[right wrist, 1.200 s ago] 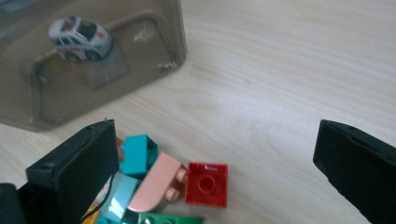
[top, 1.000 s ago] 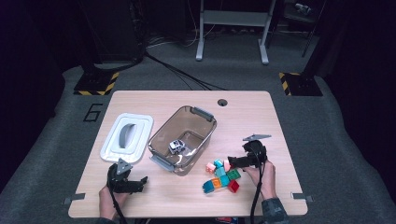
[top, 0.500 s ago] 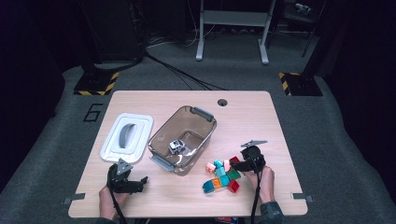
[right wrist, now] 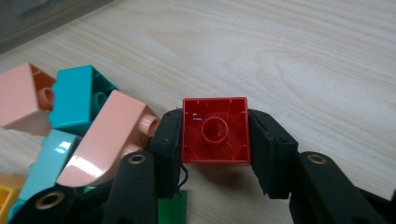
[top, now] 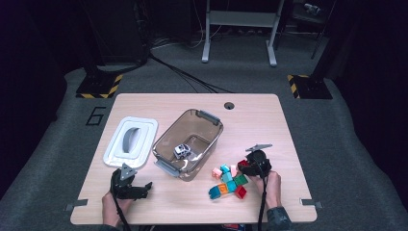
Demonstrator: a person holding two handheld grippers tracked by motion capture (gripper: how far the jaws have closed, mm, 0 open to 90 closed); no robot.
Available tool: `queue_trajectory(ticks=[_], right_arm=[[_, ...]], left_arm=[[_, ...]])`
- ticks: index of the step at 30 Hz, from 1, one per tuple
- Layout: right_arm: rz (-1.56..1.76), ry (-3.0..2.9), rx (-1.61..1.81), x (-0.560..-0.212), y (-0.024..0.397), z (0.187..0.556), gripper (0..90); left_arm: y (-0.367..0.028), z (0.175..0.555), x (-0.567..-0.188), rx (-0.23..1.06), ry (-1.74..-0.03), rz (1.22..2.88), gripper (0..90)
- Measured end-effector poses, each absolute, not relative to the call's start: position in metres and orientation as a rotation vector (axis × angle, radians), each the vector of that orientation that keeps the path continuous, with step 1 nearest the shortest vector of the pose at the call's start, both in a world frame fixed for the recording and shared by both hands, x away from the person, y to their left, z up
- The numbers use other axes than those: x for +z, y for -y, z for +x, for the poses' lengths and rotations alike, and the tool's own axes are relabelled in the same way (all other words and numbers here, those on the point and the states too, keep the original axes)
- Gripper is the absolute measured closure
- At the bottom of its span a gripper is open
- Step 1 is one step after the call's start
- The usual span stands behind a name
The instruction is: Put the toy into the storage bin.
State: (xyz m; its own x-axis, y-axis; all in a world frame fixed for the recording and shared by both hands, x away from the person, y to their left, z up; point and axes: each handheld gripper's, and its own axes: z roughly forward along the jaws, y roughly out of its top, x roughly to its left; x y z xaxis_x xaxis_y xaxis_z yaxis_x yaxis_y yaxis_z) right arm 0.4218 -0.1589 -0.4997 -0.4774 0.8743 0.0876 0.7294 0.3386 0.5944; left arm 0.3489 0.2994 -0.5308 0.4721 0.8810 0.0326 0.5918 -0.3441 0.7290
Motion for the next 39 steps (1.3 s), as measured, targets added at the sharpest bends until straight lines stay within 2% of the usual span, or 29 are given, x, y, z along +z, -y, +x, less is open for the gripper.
queue_trajectory(ticks=[16,39], right_arm=[[1.448,-2.312,0.903,-0.495,0.162,0.425,58.8],[1.349,-2.273,1.022,-0.447,0.153,0.437,58.8]], left_arm=[[-0.3,0.35,-0.531,0.553,-1.215,2.066,3.9],[-0.3,0.35,-0.531,0.552,-1.214,2.064,4.4]])
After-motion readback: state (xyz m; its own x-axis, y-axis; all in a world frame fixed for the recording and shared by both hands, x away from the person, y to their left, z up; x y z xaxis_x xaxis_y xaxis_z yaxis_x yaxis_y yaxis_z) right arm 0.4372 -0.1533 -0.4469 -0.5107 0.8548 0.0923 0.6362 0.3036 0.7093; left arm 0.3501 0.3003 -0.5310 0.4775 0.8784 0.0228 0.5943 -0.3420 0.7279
